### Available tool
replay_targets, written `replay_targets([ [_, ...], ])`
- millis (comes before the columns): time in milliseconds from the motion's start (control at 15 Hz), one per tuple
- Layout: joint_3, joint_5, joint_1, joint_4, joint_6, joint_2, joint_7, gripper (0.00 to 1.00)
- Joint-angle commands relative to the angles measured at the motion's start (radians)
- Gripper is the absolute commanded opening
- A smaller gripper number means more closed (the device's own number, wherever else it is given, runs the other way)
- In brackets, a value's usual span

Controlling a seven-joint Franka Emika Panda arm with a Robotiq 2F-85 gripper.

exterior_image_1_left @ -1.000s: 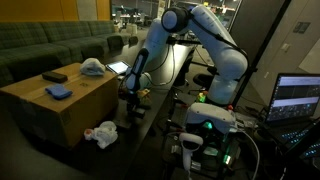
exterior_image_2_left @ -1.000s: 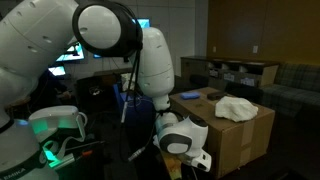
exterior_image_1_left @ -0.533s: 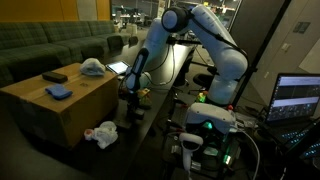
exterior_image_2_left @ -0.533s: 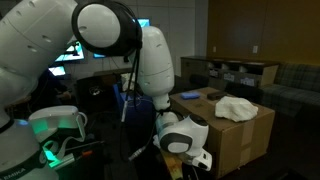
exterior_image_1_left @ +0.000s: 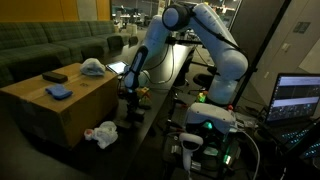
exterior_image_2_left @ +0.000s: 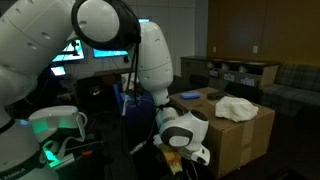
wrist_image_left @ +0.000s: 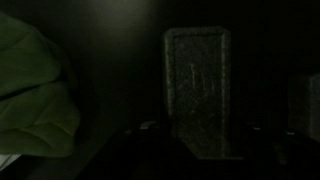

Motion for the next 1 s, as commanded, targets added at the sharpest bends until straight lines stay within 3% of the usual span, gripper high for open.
replay_targets([
  [0, -0.013, -0.007, 0.01, -0.03, -0.161, -0.13, -0.015, 0.32],
  [467, -0.065, -0.023, 0.079, 0.011, -0.493, -0.337, 0.032, 0.32],
  [933, -0.091, -0.107, 0.195, 0.198, -0.656, -0.41, 0.116, 0.32],
])
